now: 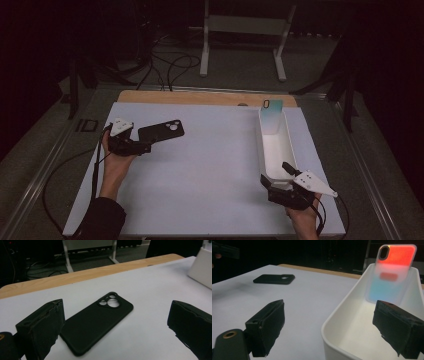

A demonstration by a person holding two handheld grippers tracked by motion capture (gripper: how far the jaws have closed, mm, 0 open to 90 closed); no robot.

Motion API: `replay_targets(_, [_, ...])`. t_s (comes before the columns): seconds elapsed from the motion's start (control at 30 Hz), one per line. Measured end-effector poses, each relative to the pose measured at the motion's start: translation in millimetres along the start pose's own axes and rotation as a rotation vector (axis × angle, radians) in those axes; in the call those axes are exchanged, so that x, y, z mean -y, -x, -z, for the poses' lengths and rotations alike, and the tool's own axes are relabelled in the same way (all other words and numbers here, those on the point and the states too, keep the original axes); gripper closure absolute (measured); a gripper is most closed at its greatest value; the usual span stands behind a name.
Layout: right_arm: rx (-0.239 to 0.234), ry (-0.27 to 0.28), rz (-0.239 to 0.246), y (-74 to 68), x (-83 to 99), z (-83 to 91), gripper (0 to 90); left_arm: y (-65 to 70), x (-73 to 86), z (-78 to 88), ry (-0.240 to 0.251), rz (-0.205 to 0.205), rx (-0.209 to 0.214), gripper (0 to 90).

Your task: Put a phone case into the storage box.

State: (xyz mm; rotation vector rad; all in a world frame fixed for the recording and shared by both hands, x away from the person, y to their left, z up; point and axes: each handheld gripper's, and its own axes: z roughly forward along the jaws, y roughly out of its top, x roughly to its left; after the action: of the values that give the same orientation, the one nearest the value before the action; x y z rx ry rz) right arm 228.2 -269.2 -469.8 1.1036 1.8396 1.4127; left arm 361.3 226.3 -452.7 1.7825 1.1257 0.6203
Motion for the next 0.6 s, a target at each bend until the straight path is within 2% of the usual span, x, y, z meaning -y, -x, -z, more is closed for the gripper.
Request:
replay_targets(0.23, [0.009,0.004,0.004,-0.8,-0.2,0.8,10.5,-13.4,1.6,-20.8,-0.018,0.048,-0.015,3.2])
replay_targets(0.33, [0.009,0.004,0.004,-0.3,0.5,0.6,10.5,-17.1,0.6,-27.8,-0.030,0.055,-0.021,3.4])
replay_targets(0.4, [0.009,0.003,0.003,-0.1,0.8,0.4,10.5,-20.4,-0.5,-31.7,-0.023,0.068,-0.020,3.6])
replay_targets(0.5, [0.011,0.002,0.003,0.3,0.8,0.5,10.5,-26.1,-1.9,-36.8,-0.017,0.108,-0.021,4.9])
replay_targets(0.6, [0.012,0.004,0.001,1.0,0.7,0.6,10.5,-28.5,-3.6,-42.6,-0.022,0.121,-0.027,5.9])
